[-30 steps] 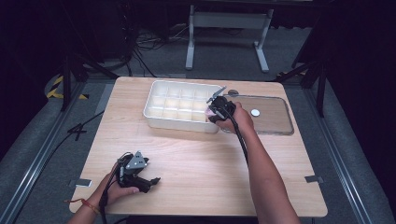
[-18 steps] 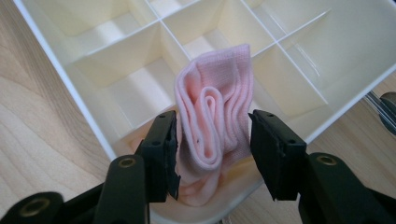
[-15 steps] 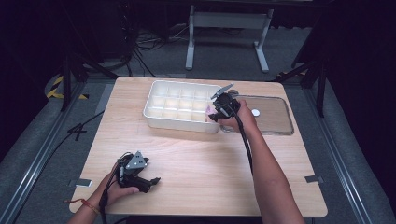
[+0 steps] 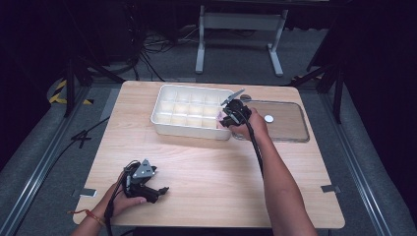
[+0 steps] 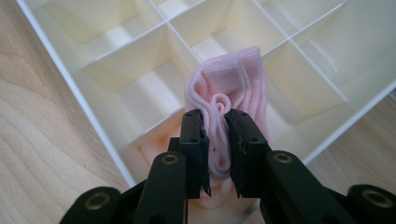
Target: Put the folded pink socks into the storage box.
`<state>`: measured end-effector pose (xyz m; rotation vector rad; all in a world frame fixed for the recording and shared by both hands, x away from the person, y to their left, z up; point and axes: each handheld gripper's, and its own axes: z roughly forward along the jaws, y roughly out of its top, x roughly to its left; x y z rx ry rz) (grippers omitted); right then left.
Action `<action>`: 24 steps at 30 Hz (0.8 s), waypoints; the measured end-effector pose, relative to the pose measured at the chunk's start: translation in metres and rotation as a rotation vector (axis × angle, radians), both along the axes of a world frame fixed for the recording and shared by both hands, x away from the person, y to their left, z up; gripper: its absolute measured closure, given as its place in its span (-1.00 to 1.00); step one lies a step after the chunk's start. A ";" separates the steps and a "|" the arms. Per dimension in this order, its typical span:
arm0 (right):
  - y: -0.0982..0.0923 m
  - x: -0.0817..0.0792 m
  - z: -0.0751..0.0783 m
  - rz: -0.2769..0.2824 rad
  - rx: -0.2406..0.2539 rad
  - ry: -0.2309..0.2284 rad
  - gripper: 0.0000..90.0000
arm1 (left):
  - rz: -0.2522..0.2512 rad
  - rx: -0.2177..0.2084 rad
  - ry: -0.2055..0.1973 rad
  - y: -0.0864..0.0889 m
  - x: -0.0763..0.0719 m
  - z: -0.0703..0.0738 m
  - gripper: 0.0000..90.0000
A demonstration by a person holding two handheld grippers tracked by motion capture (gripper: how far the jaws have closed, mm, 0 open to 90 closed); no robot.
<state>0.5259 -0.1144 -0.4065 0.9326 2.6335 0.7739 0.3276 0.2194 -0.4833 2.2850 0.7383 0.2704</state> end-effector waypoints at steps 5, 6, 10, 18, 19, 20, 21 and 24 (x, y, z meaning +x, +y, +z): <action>0.000 0.003 -0.005 -0.005 -0.029 0.019 0.73 | 0.002 -0.001 -0.001 0.000 0.000 0.000 -0.72; 0.000 0.003 -0.006 -0.007 -0.039 0.024 0.73 | 0.003 -0.002 -0.002 0.000 0.000 0.000 -0.72; 0.002 0.005 -0.008 -0.008 -0.049 0.032 0.74 | 0.003 -0.001 -0.002 0.000 0.000 0.000 -0.72; 0.011 0.004 -0.009 0.000 -0.123 0.034 0.75 | 0.007 -0.001 -0.003 -0.001 0.000 0.000 -0.72; 0.014 0.003 -0.011 0.004 -0.146 0.032 0.75 | 0.006 -0.001 -0.003 -0.001 0.000 0.000 -0.72; 0.016 0.003 -0.013 0.001 -0.162 0.032 0.75 | 0.006 -0.001 -0.003 -0.001 0.000 0.000 -0.72; 0.017 0.003 -0.014 -0.002 -0.161 0.033 0.75 | 0.007 -0.001 -0.002 -0.001 0.000 0.000 -0.72; 0.015 0.004 -0.013 0.005 -0.152 0.035 0.75 | 0.007 0.000 -0.002 -0.001 0.000 0.000 -0.72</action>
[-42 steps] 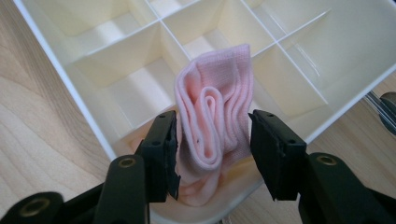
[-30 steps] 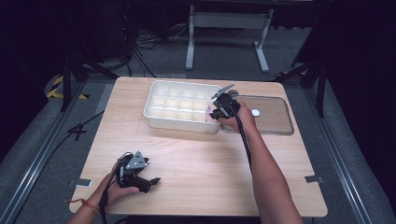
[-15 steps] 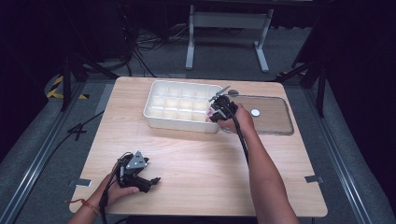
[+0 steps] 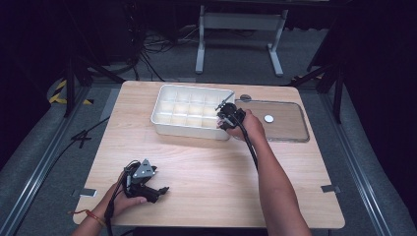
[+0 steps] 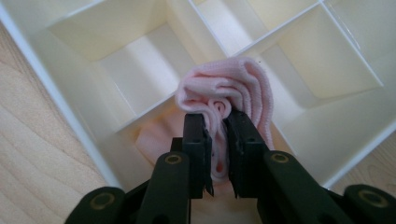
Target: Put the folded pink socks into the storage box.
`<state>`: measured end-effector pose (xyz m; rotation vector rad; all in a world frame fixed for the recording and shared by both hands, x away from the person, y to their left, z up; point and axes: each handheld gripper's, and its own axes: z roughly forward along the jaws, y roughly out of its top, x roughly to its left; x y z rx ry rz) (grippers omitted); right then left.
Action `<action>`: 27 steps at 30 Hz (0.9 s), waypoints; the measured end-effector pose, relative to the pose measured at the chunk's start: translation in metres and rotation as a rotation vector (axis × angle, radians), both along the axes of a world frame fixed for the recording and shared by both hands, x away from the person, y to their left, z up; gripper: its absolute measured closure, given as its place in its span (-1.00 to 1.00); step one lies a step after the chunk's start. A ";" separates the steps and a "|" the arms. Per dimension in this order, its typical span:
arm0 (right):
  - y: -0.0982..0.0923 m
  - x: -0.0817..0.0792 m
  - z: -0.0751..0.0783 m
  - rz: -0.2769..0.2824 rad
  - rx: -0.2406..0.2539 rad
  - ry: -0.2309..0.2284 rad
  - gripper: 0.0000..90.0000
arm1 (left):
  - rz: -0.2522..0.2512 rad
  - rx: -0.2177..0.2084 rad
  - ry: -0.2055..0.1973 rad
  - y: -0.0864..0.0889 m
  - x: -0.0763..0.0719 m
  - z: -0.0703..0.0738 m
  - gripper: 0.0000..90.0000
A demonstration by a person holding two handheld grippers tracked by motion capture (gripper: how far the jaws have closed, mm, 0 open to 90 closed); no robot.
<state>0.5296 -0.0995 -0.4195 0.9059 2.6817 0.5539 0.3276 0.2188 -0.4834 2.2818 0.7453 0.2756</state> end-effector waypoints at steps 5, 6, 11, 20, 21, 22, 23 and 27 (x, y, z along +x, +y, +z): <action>0.000 0.000 0.000 0.002 -0.004 -0.002 0.74 | 0.000 0.000 0.000 0.000 0.000 0.000 -0.72; 0.000 0.000 0.000 0.001 -0.001 -0.003 0.73 | 0.000 0.000 -0.001 0.000 0.000 0.000 -0.72; -0.002 -0.003 0.004 -0.001 0.023 -0.024 0.64 | 0.000 -0.001 -0.001 0.000 0.000 0.000 -0.72; -0.007 -0.010 0.013 -0.015 0.102 -0.059 0.48 | 0.002 -0.004 0.001 0.000 0.000 0.000 -0.72; -0.007 -0.011 0.014 -0.013 0.104 -0.064 0.45 | 0.002 -0.004 0.002 0.000 0.000 0.000 -0.72; -0.007 -0.013 0.015 -0.011 0.113 -0.069 0.42 | 0.000 -0.002 0.003 0.000 0.000 0.000 -0.72; -0.007 -0.014 0.017 -0.009 0.115 -0.082 0.39 | 0.000 -0.002 0.002 0.000 0.000 0.000 -0.72; -0.008 -0.019 0.022 -0.004 0.134 -0.106 0.27 | 0.001 -0.002 0.002 0.000 0.000 0.000 -0.72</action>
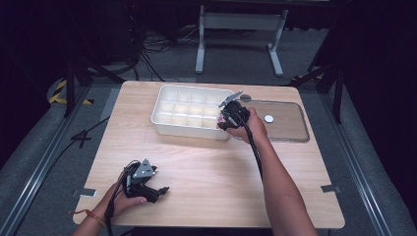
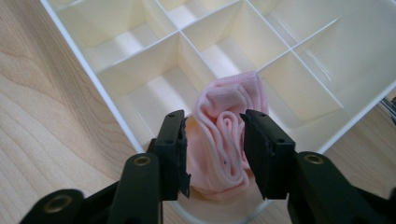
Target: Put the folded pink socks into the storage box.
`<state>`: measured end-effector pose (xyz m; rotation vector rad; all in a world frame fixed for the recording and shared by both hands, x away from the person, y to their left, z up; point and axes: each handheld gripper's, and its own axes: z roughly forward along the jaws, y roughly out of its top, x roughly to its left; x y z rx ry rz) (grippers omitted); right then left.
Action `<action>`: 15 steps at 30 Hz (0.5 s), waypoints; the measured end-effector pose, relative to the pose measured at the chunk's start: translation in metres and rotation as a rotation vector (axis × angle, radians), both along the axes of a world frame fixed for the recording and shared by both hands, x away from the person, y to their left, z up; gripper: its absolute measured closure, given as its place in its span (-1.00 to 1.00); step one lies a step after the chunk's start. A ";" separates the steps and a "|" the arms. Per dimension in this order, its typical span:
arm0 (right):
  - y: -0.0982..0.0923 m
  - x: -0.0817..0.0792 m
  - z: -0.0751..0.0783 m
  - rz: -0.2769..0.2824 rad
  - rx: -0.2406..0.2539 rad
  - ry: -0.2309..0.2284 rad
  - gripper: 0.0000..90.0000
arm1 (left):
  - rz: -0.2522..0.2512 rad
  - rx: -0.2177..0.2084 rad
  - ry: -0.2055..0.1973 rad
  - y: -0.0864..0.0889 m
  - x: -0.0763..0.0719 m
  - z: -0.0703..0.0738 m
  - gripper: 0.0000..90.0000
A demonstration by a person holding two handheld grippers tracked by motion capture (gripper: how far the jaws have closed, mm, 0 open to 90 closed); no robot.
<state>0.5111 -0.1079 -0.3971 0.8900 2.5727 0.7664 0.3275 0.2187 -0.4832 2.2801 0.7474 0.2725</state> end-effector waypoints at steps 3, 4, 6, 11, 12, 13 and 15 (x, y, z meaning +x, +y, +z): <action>-0.001 -0.003 0.004 -0.003 0.006 -0.021 0.19 | 0.001 -0.002 -0.001 0.000 0.000 0.000 -0.72; -0.002 -0.004 0.006 -0.004 0.012 -0.026 0.17 | 0.001 -0.002 -0.002 0.000 0.000 0.000 -0.72; -0.004 -0.006 0.008 -0.005 0.028 -0.039 0.14 | 0.001 -0.001 -0.001 0.000 0.000 0.000 -0.72; -0.008 -0.013 0.014 0.000 0.055 -0.051 0.09 | 0.001 -0.002 -0.001 0.000 0.000 0.000 -0.73; -0.009 -0.013 0.015 0.000 0.053 -0.056 0.09 | 0.001 -0.002 -0.001 0.000 0.000 0.000 -0.72; -0.010 -0.014 0.015 0.000 0.058 -0.061 0.08 | 0.001 -0.002 -0.001 0.000 0.000 0.000 -0.72; -0.013 -0.017 0.017 -0.003 0.066 -0.065 0.06 | 0.001 -0.002 -0.001 0.000 0.000 0.000 -0.72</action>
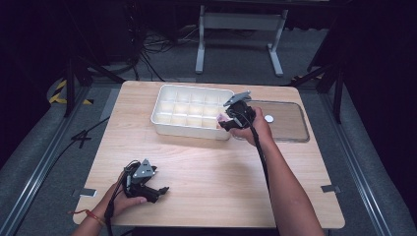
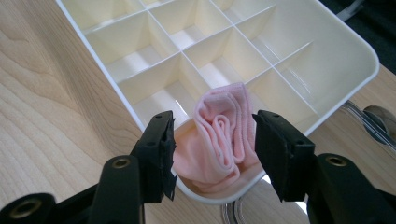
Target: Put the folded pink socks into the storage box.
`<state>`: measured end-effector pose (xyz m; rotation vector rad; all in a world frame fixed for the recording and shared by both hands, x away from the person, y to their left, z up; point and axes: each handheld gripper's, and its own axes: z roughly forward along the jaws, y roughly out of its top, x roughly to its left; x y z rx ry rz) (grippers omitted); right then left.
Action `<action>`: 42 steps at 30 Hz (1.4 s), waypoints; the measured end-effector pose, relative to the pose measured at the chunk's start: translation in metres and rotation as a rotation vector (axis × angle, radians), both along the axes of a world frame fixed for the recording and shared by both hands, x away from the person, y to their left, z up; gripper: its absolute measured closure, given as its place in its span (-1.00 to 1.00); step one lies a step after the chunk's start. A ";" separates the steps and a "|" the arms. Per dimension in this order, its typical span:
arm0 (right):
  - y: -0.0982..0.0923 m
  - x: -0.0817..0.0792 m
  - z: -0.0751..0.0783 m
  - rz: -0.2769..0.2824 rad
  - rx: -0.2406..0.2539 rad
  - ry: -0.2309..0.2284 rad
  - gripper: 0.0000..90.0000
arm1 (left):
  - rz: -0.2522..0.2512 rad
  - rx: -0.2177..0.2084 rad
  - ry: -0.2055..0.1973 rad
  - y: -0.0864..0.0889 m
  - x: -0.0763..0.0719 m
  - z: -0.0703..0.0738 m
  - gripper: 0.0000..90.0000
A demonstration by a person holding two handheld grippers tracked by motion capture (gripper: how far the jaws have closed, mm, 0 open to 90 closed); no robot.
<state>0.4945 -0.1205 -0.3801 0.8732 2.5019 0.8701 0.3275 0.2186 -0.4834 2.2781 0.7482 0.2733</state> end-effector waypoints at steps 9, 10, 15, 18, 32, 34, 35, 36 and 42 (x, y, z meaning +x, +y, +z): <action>-0.011 -0.011 0.002 -0.013 0.008 -0.045 -0.14 | -0.002 0.003 -0.001 0.000 0.000 0.000 -0.72; -0.012 -0.012 0.002 -0.011 0.011 -0.046 -0.16 | -0.002 0.003 -0.001 0.000 0.000 0.000 -0.72; -0.019 -0.018 0.004 -0.026 0.016 -0.063 -0.30 | -0.001 0.003 -0.001 0.000 0.000 0.000 -0.73; -0.022 -0.022 0.005 -0.025 0.015 -0.076 -0.32 | -0.001 0.002 -0.001 0.000 0.000 0.000 -0.73; -0.032 -0.051 0.000 0.022 -0.014 -0.104 -0.31 | -0.001 0.006 -0.001 0.000 0.000 0.000 -0.73; -0.034 -0.056 0.000 0.021 -0.019 -0.106 -0.31 | -0.001 0.006 0.000 0.000 0.000 0.000 -0.73; -0.034 -0.056 0.000 0.021 -0.019 -0.106 -0.31 | -0.001 0.006 0.000 0.000 0.000 0.000 -0.73; -0.035 -0.057 0.000 0.029 -0.020 -0.111 -0.31 | -0.001 0.005 -0.001 0.000 0.000 0.000 -0.73; -0.044 -0.070 -0.005 0.036 -0.029 -0.107 -0.30 | -0.001 0.003 -0.001 0.000 0.001 0.000 -0.73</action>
